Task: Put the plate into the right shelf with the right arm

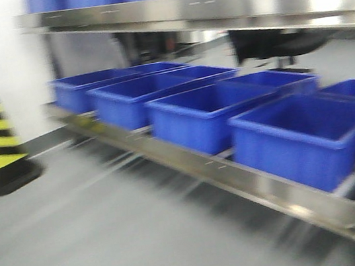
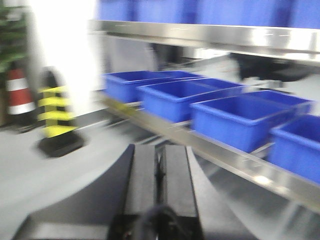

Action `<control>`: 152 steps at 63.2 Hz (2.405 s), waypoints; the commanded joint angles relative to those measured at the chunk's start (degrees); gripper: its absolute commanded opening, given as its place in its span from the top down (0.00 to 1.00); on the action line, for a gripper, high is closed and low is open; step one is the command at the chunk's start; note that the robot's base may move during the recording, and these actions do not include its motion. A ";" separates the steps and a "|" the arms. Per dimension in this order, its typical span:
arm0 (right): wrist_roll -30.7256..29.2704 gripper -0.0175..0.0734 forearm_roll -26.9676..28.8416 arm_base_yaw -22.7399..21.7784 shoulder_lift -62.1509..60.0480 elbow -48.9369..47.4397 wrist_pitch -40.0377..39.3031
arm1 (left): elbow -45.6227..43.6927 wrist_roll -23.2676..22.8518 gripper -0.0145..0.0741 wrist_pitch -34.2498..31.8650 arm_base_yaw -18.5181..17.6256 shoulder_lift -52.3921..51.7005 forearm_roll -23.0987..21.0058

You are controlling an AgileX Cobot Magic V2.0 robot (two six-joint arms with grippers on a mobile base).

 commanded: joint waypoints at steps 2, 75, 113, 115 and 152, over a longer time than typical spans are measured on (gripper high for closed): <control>-0.08 0.75 -0.76 -0.07 0.91 -1.80 -5.02 | 0.48 -0.14 0.89 -4.67 -0.44 -0.63 -0.12; -0.08 0.75 -0.76 -0.07 0.91 -1.80 -5.02 | 0.48 -0.14 0.89 -4.67 -1.08 -0.63 -0.12; -0.08 0.75 -0.76 -0.07 0.91 -1.80 -5.02 | 0.48 -0.14 0.89 -4.67 -1.67 -0.63 -0.12; -0.08 0.75 -0.76 -0.07 0.91 -1.80 -5.02 | 0.48 -0.14 0.89 -4.67 -1.67 -0.63 -0.12; -0.08 0.75 -0.76 -0.07 0.91 -1.80 -5.26 | 0.48 -0.14 0.89 -4.67 -1.67 -0.63 -0.12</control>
